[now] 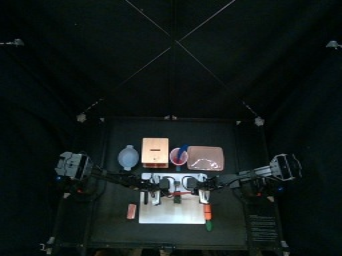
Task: Place sushi on board then cut the sushi with the knife then place the pieces on the plate
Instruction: Cut the sushi into 4 pieces
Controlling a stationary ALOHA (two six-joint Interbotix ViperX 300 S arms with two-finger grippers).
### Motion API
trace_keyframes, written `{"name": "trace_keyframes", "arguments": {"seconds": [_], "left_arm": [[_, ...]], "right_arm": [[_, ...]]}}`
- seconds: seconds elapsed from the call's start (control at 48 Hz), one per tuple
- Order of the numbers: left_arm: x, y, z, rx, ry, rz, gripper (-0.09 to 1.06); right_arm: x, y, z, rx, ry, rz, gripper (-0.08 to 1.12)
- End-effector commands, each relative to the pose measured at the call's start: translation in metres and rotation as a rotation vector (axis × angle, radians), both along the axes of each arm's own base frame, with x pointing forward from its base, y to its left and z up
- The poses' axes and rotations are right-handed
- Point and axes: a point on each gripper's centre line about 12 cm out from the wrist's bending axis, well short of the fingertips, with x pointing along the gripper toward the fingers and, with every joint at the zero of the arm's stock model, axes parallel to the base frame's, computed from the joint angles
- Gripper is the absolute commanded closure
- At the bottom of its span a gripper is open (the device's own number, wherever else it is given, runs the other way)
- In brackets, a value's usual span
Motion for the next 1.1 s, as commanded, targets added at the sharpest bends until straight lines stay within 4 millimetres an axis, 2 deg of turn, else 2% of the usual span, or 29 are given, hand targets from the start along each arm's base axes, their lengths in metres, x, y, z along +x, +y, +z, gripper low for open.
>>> {"name": "trace_keyframes", "arguments": {"seconds": [0.021,0.354,0.562,0.938,1.104], "left_arm": [[-0.005,-0.006,-0.006,-0.003,0.035,-0.015,0.57],[-0.009,-0.007,-0.022,-0.004,0.109,-0.017,0.57],[-0.011,-0.008,-0.032,-0.009,0.147,-0.012,0.57],[-0.013,-0.025,-0.027,-0.052,0.142,-0.014,0.57],[-0.011,-0.027,-0.024,-0.055,0.131,-0.017,0.57]], "right_arm": [[-0.001,-0.001,-0.001,0.002,0.009,-0.006,0.75],[0.003,0.001,-0.006,0.004,0.007,-0.004,0.75],[0.004,0.008,-0.020,0.017,0.045,-0.001,0.75],[0.006,0.031,-0.020,0.067,0.052,0.018,0.75],[0.007,0.031,-0.015,0.061,0.039,0.028,0.75]]}}
